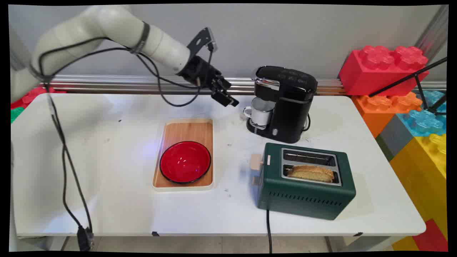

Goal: Press the toaster switch

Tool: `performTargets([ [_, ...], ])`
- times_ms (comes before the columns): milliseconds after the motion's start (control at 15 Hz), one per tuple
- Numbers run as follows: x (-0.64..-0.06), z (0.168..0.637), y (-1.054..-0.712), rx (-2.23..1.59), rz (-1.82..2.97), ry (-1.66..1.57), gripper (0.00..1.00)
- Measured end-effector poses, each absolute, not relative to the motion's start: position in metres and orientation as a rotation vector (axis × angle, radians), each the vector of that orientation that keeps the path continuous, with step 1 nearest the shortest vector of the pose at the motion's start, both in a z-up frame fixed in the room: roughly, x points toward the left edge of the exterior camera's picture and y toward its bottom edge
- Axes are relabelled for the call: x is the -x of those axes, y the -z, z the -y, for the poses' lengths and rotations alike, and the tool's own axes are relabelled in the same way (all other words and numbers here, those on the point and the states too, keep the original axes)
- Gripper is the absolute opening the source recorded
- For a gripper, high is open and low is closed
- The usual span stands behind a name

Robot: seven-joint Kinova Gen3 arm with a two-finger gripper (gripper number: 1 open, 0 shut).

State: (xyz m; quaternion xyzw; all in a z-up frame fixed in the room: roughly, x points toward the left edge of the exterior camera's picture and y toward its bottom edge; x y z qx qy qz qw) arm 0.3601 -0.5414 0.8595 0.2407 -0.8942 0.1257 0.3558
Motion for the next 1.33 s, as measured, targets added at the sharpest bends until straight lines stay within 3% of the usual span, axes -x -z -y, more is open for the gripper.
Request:
performTargets([
  [667,-0.344,0.437,-0.926,-0.56,2.324,-0.214,1.0],
  [733,-0.339,0.429,-0.93,-0.543,2.319,-0.203,0.0],
  [1333,-0.306,0.399,-0.937,-0.397,2.283,-0.18,0.0],
])
